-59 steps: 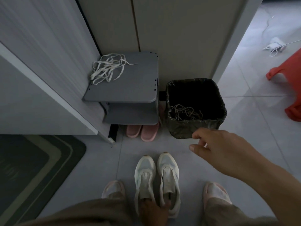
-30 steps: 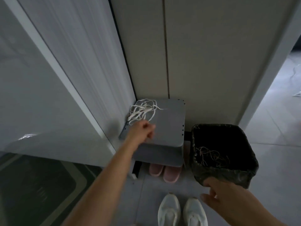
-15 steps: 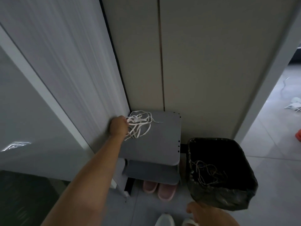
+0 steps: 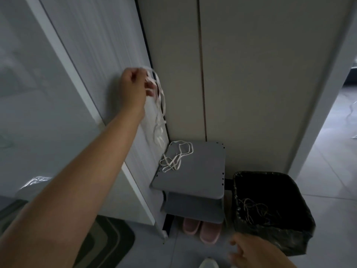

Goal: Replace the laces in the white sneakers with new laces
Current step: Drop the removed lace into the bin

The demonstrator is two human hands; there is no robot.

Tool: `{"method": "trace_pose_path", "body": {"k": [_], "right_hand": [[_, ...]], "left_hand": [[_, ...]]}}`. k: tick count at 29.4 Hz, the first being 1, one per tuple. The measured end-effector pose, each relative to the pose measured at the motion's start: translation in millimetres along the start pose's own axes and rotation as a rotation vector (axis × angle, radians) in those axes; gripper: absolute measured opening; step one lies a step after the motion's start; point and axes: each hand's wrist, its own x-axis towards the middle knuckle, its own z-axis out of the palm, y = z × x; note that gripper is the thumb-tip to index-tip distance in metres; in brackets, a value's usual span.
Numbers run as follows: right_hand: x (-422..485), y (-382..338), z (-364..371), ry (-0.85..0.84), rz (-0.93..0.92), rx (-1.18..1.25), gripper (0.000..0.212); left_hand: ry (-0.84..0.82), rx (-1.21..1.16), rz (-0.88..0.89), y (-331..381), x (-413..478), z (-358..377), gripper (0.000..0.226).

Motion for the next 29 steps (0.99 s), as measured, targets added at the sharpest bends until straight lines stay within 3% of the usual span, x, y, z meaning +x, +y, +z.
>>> {"method": "trace_pose_path", "body": {"k": [1, 2, 3, 6, 9, 12, 13, 14, 16, 18, 21, 24, 29], "right_hand": [[-58, -47, -60, 0.076, -0.144, 0.12, 0.033], [-66, -60, -83, 0.051, -0.138, 0.183, 0.018], [-60, -64, -90, 0.174, -0.098, 0.281, 0.01], [-79, -83, -117, 0.338, -0.193, 0.519, 0.03], [-91, -94, -125, 0.566, -0.343, 0.902, 0.048], [-109, -108, -134, 0.516, -0.487, 1.068, 0.075], [-114, -113, -132, 0.455, -0.499, 1.066, 0.072], [-120, -117, -130, 0.394, -0.496, 1.08, 0.054], [-132, -122, -132, 0.313, -0.455, 1.117, 0.011], [-141, -113, -134, 0.248, -0.389, 1.092, 0.015], [-148, -89, -138, 0.238, -0.245, 1.045, 0.015], [-149, -63, -135, 0.276, -0.078, 1.033, 0.022], [-148, -31, -121, 0.29, 0.091, 0.925, 0.019]], "left_hand": [[0.013, -0.024, 0.036, 22, -2, -2, 0.018], [0.019, -0.039, 0.072, 42, -7, -5, 0.017], [0.012, -0.048, 0.1, 60, -15, -8, 0.016], [-0.094, -0.074, 0.08, 103, -53, -16, 0.021], [-0.283, -0.102, -0.068, 113, -109, -25, 0.022], [-0.532, -0.163, -0.311, 95, -182, -35, 0.012], [-0.587, -0.194, -0.383, 87, -204, -39, 0.01], [-0.613, -0.22, -0.436, 78, -222, -43, 0.011], [-0.576, -0.187, -0.468, 57, -241, -53, 0.012], [-0.448, -0.131, -0.508, 33, -247, -64, 0.012], [-0.216, -0.194, -0.716, -1, -250, -81, 0.014], [-0.209, -0.064, -0.785, -29, -255, -84, 0.021], [-0.065, -0.291, -0.925, -50, -253, -76, 0.026]]}}
